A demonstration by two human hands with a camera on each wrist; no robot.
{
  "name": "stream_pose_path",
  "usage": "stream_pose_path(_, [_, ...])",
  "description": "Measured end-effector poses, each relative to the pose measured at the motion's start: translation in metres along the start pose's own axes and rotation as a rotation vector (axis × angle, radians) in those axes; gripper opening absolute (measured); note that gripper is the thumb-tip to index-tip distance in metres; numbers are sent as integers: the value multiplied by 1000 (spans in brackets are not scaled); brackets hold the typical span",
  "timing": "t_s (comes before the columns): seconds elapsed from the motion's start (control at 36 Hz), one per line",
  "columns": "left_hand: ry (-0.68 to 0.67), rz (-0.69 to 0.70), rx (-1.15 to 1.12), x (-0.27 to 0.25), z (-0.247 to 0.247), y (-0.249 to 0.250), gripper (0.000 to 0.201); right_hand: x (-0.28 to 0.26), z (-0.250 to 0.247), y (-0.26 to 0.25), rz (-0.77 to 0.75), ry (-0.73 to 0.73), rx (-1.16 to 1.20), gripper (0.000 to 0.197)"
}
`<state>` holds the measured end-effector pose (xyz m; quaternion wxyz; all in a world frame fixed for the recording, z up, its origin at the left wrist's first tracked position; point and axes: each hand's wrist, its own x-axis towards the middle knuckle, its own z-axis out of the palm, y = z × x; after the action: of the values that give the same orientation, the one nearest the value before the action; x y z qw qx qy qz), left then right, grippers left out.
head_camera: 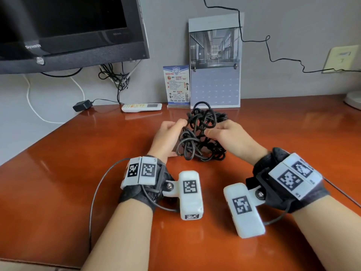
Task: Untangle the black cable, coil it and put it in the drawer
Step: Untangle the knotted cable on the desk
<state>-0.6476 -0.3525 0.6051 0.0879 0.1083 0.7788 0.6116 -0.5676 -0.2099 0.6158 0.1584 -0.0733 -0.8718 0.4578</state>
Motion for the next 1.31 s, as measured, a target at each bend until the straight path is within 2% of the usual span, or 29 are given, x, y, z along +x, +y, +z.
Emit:
stream_pose_path(0.08, [-56,146,133,-4,5,10,35,5,0,1,3,25,47,50])
stream_pose_path(0.14, [-83,188,194,-6,8,16,26,7,0,4,-7,-2,53,52])
stream_pose_path(0.25, [-142,121,316,-5,12,16,14,11,1,6,-51,-46,7,44])
stream_pose_path(0.36, [-191,55,351,-4,11,18,14,13,2,8,-112,-20,-18,37])
stream_pose_path(0.5, [-69,50,262,2,14,10,18,11,5,11,-149,14,17,43])
stream_pose_path(0.64, [42,92,242,5,18,9,23,7,5,12,-73,-54,276,41])
stream_pose_path(0.69, [57,107,239,5,19,8,23,6,4,11,-32,-71,328,41])
stream_pose_path(0.75, [13,105,207,5,18,5,24,5,1,9,-4,-52,323,45])
stream_pose_path(0.81, [-59,89,89,3,14,4,26,5,-3,8,-18,10,247,45])
stream_pose_path(0.86, [-77,80,-119,0,8,6,22,8,-11,11,-38,88,137,41])
stream_pose_path(0.92, [-49,115,-250,-1,5,7,26,13,-17,17,-43,162,27,26])
stream_pose_path(0.94, [-34,139,-254,-2,6,8,31,14,-19,19,-36,189,-21,14])
stream_pose_path(0.97, [-14,168,-217,-3,7,9,34,15,-22,21,-46,214,-65,9])
stream_pose_path(1.03, [21,232,-143,-4,10,11,38,16,-26,25,-155,292,-102,24])
stream_pose_path(1.11, [71,306,-150,-4,14,13,40,8,-31,13,-464,421,-159,29])
stream_pose_path(1.17, [82,349,-162,-5,15,14,41,4,-32,8,-558,393,-230,20])
stream_pose_path(1.22, [68,380,-173,-6,16,15,40,2,-30,4,-525,307,-346,17])
stream_pose_path(1.31, [59,400,-167,-7,17,15,38,2,-26,0,-416,271,-664,16])
